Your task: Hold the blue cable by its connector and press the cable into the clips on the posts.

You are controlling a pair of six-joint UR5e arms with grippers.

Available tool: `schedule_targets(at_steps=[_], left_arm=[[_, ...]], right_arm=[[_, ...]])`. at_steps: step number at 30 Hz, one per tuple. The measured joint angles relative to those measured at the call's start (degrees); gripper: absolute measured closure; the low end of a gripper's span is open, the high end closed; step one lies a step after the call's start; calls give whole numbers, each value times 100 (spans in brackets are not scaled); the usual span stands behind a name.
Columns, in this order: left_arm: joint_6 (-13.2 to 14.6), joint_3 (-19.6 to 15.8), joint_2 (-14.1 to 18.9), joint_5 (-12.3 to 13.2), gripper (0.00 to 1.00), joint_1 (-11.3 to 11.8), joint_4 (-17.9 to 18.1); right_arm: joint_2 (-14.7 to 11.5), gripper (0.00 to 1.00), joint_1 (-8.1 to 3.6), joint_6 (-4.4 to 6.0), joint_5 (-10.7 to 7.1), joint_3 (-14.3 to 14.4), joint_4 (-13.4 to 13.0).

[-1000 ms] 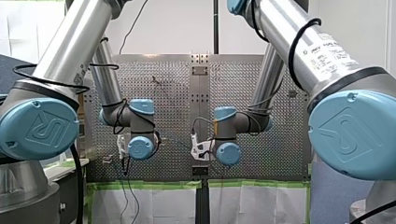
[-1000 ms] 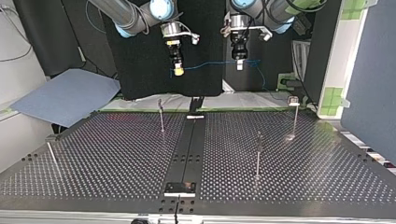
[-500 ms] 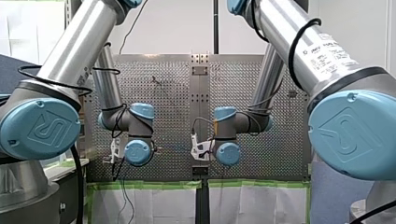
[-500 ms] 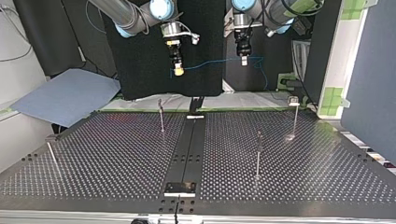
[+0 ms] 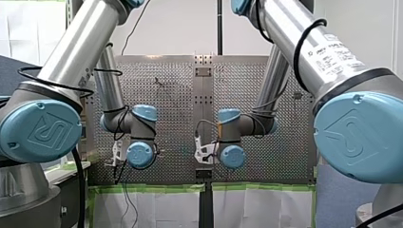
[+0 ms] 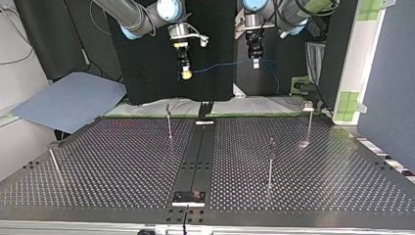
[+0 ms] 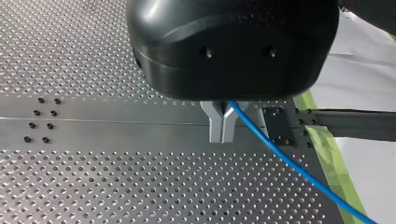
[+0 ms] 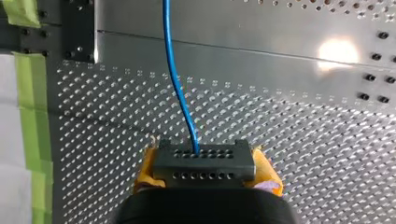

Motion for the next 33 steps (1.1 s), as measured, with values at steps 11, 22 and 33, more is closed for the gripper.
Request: schedule_targets(at_steps=[11, 22, 33], left_arm=[[-99, -4, 557, -8, 100, 121, -555], [89, 209, 1176, -54, 100, 276, -1179], [91, 732, 1734, -13, 100, 512, -1736]], right_arm=[[-481, 100, -82, 528, 184, -135, 255], [-1056, 100, -112, 564, -317, -442, 453], [-1323, 100, -28, 381, -568, -1009, 855]])
